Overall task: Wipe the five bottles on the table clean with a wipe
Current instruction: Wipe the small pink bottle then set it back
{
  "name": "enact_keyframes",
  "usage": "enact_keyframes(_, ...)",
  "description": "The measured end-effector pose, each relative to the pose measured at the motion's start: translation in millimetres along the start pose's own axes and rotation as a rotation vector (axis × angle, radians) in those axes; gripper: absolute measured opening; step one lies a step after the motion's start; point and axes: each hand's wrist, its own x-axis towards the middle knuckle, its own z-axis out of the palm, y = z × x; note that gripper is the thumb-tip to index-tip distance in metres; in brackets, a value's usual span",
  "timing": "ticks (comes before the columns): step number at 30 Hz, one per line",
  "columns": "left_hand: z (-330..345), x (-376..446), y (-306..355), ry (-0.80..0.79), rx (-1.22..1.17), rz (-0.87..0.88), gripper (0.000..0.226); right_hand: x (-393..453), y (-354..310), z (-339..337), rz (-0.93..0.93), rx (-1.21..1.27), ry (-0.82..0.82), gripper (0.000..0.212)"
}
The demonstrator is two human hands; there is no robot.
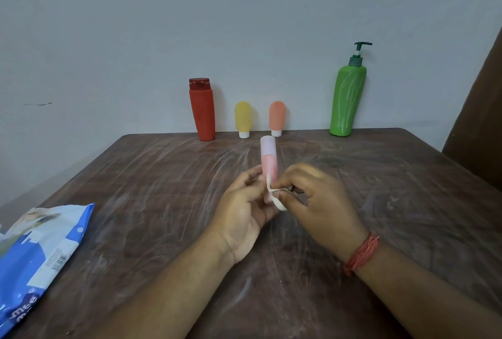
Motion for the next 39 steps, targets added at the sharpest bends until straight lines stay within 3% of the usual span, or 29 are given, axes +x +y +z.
enact_keyframes(3,2.7,-0.9,1.1,0.041,-0.079,-0.035,0.024,1.2,-4.6,3.4,-0.097,-0.097,-0.087,0.010)
enact_keyframes(7,2.3,-2.6,4.1,0.034,-0.077,-0.051,0.030,2.4,-5.2,0.6,-0.097,-0.145,-0.086,0.012)
enact_keyframes(16,13.3,-9.9,-6.5,-0.078,0.221,-0.133,0.035,8.8,-0.9,-12.8,-0.004,-0.179,0.252,0.008)
enact_keyframes(22,7.2,-7.0,-3.2,-0.003,0.098,-0.091,0.034,2.0,-5.7,-0.1,-0.182,-0.269,0.008,0.008)
enact_keyframes(27,8.9,-8.9,-5.9,-0.125,0.016,-0.205,0.038,8.3,2.8,-12.7,-0.035,-0.273,0.185,0.011)
enact_keyframes(29,10.8,-8.4,-7.4,-0.133,-0.021,-0.221,0.038,7.5,3.6,-14.0,-0.004,-0.232,0.185,0.012)
enact_keyframes(35,-1.3,-1.8,4.4,0.016,-0.170,-0.149,0.038,2.5,0.9,0.0,-0.080,-0.202,-0.100,0.027)
enact_keyframes(39,1.2,-5.8,3.7,-0.033,-0.109,-0.207,0.037,5.8,3.2,-5.3,-0.060,-0.189,0.098,0.020)
